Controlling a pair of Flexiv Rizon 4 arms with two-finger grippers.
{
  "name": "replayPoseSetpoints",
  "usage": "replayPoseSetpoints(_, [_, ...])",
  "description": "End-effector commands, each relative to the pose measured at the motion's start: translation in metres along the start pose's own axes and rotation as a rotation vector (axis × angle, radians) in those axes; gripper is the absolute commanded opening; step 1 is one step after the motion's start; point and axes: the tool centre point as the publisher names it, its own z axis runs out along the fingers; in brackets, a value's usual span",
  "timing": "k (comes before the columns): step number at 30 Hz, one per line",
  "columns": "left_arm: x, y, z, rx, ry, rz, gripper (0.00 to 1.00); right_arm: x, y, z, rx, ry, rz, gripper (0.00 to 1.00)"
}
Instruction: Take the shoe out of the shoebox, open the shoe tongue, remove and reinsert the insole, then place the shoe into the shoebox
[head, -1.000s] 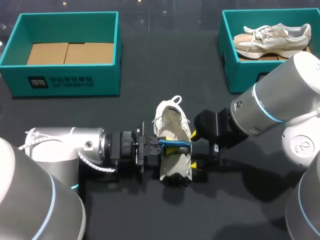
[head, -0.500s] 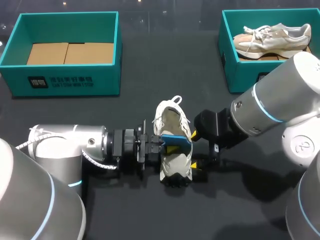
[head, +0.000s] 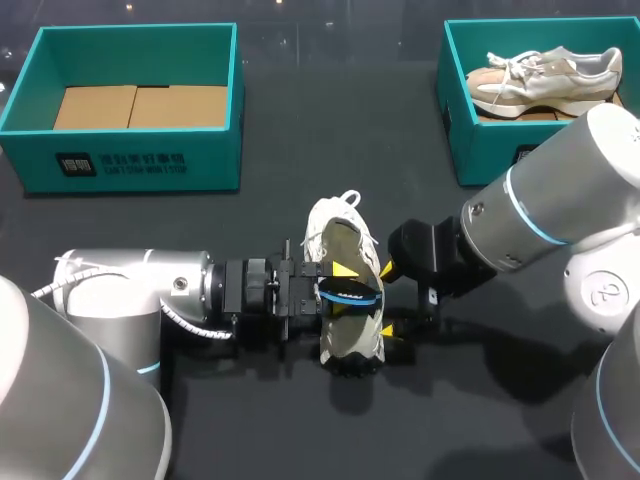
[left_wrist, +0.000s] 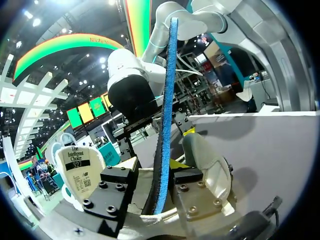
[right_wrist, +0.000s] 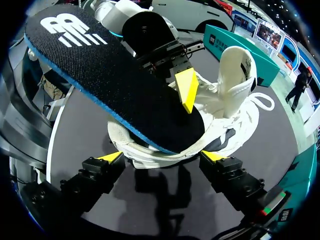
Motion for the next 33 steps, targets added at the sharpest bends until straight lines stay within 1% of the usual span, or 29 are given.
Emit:
replayPoseSetpoints(1, [0.005,-0.007,0.0,-0.006,-0.004,0.006,0.36,0.001,0.0,0.0,0.0,-0.002,0.001,1.0])
replayPoseSetpoints(11, [0.002,-0.018,0.002,-0.028,-0.011,0.015,0.35,0.001,0.0,0.0,0.0,-0.002,0.001,1.0])
replayPoseSetpoints(15, [0.002,-0.028,0.002,-0.054,-0.013,0.03,0.35,0.001,0.0,0.0,0.0,-0.002,0.001,1.0])
replayPoseSetpoints(19, [0.002,-0.038,0.002,-0.114,-0.027,0.055,0.34,0.001,0.0,0.0,0.0,-0.002,0.001,1.0])
replayPoseSetpoints(22, [0.002,-0.043,0.002,-0.15,-0.032,0.062,0.3,0.001,0.0,0.0,0.0,-0.002,0.001,1.0])
replayPoseSetpoints(24, [0.002,-0.044,0.002,-0.167,-0.036,0.068,0.25,0.001,0.0,0.0,0.0,-0.002,0.001,1.0])
replayPoseSetpoints(25, [0.002,-0.045,0.002,-0.171,-0.036,0.065,0.21,0.001,0.0,0.0,0.0,-0.002,0.001,1.0])
replayPoseSetpoints(28, [0.002,-0.045,0.003,-0.177,-0.033,0.072,0.0,0.001,0.0,0.0,0.0,-0.002,0.001,1.0])
replayPoseSetpoints(33, [0.005,-0.033,0.003,-0.156,-0.023,0.107,0.0,0.001,0.0,0.0,0.0,-0.002,0.001,1.0])
